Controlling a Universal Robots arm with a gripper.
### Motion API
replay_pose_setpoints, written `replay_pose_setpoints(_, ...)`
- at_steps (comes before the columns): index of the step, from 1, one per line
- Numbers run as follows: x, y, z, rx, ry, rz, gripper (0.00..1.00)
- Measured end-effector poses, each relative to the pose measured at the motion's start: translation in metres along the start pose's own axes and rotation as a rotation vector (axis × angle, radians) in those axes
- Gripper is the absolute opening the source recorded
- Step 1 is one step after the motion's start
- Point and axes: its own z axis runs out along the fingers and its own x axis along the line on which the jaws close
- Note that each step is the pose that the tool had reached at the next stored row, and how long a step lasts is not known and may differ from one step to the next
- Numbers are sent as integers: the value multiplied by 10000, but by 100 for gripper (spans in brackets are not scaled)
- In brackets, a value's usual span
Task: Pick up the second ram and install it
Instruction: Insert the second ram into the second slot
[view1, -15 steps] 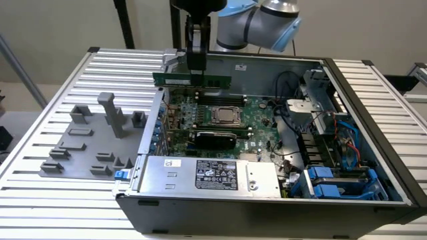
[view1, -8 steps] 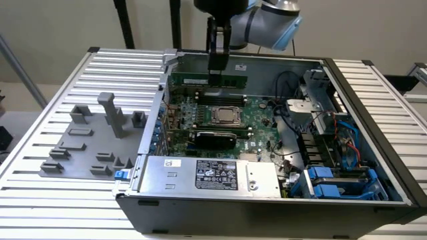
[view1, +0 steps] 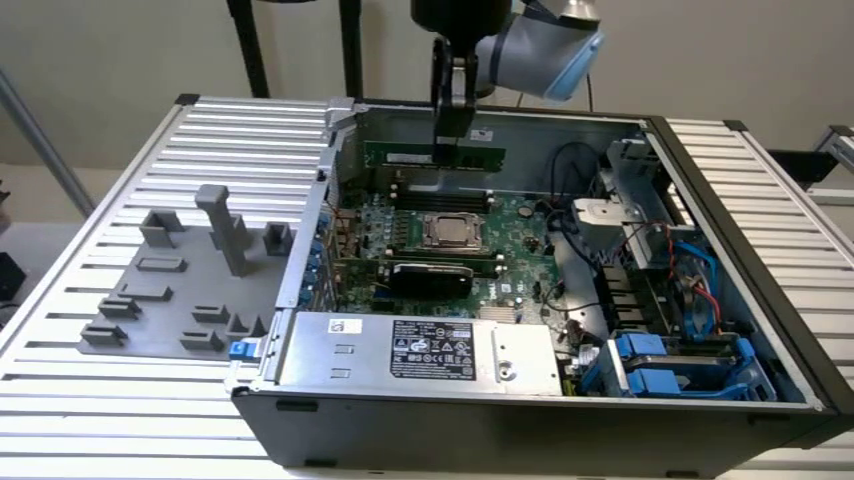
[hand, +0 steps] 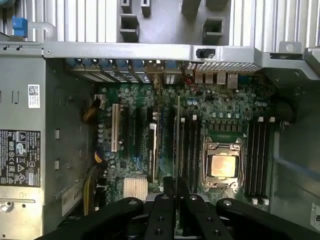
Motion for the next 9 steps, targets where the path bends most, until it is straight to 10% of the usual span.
replay_pose_setpoints(9, -286, -121, 156, 0, -1, 0, 0)
